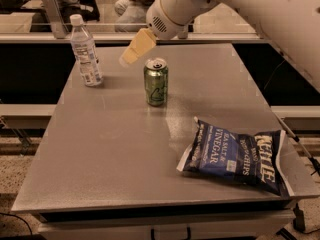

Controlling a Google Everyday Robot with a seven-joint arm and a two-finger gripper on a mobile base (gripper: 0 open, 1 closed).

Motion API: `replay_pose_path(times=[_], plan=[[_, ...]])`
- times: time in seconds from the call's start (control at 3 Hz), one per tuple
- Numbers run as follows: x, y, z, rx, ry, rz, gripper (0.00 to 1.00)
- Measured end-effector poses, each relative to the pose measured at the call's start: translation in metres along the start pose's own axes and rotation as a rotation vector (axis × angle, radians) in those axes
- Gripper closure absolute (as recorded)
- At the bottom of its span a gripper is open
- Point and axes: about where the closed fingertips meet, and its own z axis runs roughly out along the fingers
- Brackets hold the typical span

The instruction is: Knock blue plastic bottle over

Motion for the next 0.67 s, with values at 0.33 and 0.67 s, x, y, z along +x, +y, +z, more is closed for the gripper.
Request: replay_pose_path(times=[0.33, 0.67], plan=[[-0.02, -0.001, 0.021, -0.023, -0.038, 0.018, 0.0], [-0.041, 0.003, 0.037, -0.047, -0.066, 0.02, 0.0]])
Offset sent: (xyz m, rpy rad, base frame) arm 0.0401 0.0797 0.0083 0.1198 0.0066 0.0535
